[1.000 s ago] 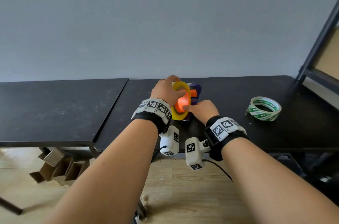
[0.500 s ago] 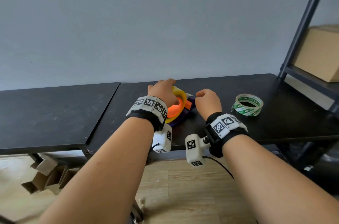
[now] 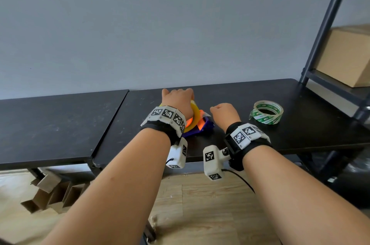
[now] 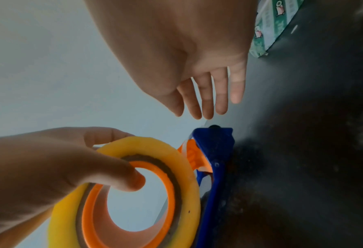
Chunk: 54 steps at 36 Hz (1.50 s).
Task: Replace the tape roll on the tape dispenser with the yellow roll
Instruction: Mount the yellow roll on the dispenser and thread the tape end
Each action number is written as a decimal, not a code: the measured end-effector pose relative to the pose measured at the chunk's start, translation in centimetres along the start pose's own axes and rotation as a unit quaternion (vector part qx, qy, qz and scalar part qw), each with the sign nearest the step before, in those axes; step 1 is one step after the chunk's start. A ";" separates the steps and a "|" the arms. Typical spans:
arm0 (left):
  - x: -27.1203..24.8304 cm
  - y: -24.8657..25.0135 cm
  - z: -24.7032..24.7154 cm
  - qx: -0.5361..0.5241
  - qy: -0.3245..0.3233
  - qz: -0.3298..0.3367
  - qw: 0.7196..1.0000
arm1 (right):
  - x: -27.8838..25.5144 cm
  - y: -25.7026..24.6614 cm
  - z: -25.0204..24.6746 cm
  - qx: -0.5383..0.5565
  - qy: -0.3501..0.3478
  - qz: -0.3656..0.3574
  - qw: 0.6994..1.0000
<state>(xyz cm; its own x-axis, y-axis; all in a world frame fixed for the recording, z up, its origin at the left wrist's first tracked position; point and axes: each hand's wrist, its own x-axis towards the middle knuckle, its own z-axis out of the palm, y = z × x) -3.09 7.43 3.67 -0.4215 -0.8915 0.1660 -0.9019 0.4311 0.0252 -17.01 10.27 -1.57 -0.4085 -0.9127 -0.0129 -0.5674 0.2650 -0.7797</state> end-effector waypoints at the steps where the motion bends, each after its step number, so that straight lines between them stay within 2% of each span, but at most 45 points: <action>1: -0.1 -0.1 0.0 -0.011 0.004 -0.001 1.000 | -0.1 0.0 -0.1 0.002 -0.001 0.004 1.000; 6: -0.4 -0.3 0.2 -0.048 0.045 -0.001 0.998 | 0.0 -0.2 0.0 -0.011 -0.026 0.000 1.000; 14: -1.0 -0.3 0.7 -0.075 0.105 0.002 0.992 | 0.1 -0.4 -0.6 0.051 0.063 -0.037 0.996; 25: -0.7 -0.7 1.5 -0.116 0.094 -0.013 0.989 | 0.9 -1.0 0.0 0.136 0.065 -0.043 0.988; 33: -0.3 -1.4 2.5 -0.105 0.089 -0.028 0.990 | 1.3 -1.4 0.5 0.127 0.074 -0.078 0.986; 42: 0.1 -1.7 2.7 -0.127 0.074 -0.042 0.988 | 1.4 -1.6 0.8 0.125 0.103 -0.062 0.985; 47: -0.3 -1.4 2.7 -0.101 0.082 -0.043 0.991 | 1.0 -1.6 0.8 0.126 0.114 -0.069 0.983; 54: -0.4 -0.2 2.7 -0.055 0.073 -0.047 0.995 | 0.3 -1.2 0.2 0.149 0.101 -0.043 0.983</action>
<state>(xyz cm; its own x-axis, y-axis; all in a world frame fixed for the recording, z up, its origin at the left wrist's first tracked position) -2.95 7.31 0.97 -0.3108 -0.9023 0.2986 -0.9174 0.3670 0.1540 -16.29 9.66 -0.73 -0.5188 -0.8396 0.1611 -0.3839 0.0604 -0.9214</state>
